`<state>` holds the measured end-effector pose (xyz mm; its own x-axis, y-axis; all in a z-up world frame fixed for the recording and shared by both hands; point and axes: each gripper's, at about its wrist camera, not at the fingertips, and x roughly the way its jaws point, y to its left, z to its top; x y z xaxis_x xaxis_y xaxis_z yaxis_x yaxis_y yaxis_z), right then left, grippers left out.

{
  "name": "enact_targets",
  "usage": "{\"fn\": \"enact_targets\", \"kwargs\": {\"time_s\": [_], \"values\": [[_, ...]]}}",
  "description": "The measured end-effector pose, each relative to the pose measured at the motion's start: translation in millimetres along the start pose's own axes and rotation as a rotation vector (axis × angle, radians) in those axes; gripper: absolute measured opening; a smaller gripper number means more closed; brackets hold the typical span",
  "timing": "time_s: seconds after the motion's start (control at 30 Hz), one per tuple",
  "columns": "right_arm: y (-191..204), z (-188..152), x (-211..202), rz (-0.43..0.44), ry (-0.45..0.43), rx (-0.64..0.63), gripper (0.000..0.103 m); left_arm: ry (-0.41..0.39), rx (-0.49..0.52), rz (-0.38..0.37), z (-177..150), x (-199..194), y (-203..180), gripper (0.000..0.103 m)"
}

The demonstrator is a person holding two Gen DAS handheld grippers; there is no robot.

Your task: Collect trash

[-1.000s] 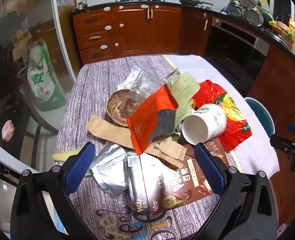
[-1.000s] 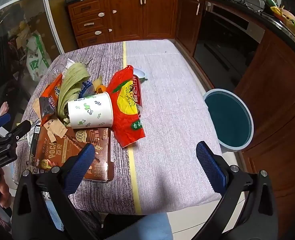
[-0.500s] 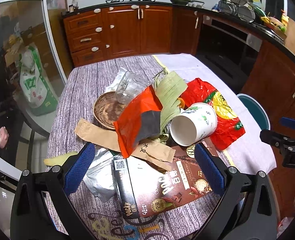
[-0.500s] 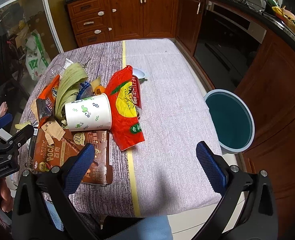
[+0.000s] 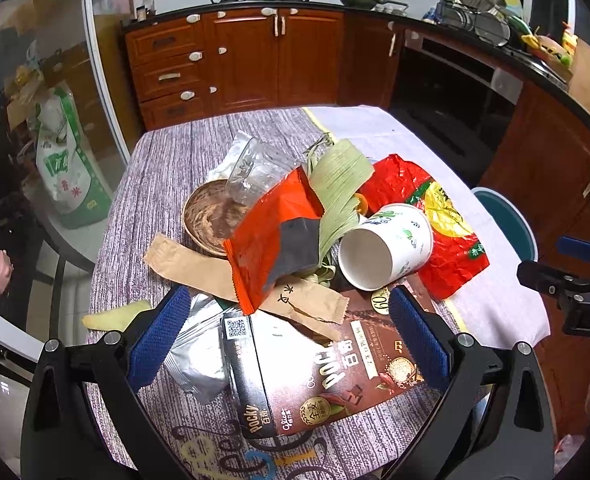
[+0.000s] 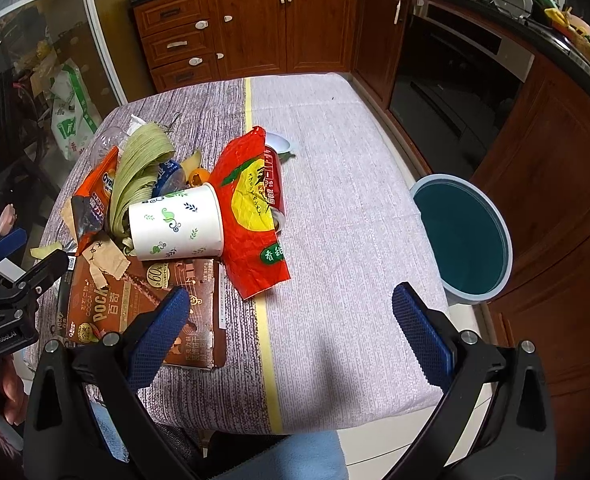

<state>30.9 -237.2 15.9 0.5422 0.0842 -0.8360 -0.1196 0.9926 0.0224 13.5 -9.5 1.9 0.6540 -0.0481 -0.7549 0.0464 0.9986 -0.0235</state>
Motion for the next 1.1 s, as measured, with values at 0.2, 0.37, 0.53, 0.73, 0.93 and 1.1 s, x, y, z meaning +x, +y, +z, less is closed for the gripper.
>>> {"fn": "enact_targets", "kwargs": {"time_s": [0.2,0.37,0.53,0.73,0.93,1.1], "values": [[-1,-1,3,0.002,0.006,0.002,0.097,0.011,0.0,-0.011,-1,2,1,0.099],[-2,0,4,0.003,0.009,-0.002,0.097,0.022,0.002,-0.021,-1,6,0,0.099],[-2,2,5,0.004,0.01,-0.007,0.097,0.026,0.011,-0.03,0,8,-3,0.099],[-1,5,5,0.005,0.01,-0.016,0.097,0.026,0.014,-0.046,1,9,-6,0.099],[-2,8,8,0.014,0.014,-0.019,0.097,0.033,0.02,-0.065,3,12,-8,0.099],[-4,9,10,0.025,0.017,-0.022,0.097,0.032,0.03,-0.088,3,15,-11,0.099]]}}
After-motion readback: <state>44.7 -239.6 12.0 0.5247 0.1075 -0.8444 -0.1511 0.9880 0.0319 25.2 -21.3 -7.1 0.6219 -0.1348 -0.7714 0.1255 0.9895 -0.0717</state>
